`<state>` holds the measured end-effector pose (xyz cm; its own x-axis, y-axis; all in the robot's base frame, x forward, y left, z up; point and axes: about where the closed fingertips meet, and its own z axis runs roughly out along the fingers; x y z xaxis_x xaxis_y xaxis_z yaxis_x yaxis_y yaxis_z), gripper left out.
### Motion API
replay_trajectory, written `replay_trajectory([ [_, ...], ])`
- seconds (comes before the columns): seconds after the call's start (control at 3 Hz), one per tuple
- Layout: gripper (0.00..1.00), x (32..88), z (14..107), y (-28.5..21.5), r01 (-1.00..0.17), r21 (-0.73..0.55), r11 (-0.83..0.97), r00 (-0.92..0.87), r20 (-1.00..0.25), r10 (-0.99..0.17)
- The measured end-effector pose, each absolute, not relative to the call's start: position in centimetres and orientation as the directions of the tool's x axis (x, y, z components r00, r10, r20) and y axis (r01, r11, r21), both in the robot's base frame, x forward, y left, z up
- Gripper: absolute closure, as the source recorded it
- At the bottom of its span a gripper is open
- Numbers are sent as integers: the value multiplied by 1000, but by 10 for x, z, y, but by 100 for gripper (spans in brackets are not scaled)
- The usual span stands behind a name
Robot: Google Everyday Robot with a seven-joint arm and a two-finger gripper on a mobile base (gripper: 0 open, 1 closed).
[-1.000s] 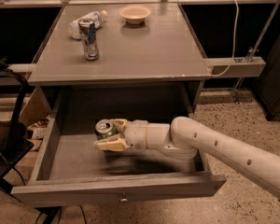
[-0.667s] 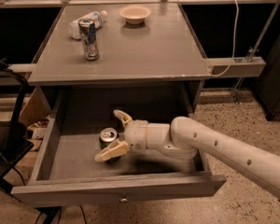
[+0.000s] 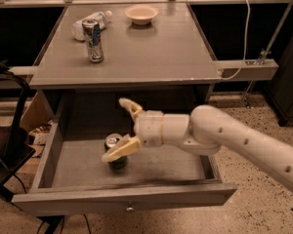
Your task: Place green can into top drawer
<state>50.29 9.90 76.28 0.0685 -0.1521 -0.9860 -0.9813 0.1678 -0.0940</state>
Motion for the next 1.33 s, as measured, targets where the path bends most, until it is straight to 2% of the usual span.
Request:
replay_trajectory([
  [0.33, 0, 475, 855, 74, -966, -245, 82, 225, -954, -201],
  [0.67, 0, 464, 901, 54, -939, -342, -26, 332, -889, -316],
  [1.33, 0, 446, 924, -1, -855, -511, -84, 469, -694, -546],
])
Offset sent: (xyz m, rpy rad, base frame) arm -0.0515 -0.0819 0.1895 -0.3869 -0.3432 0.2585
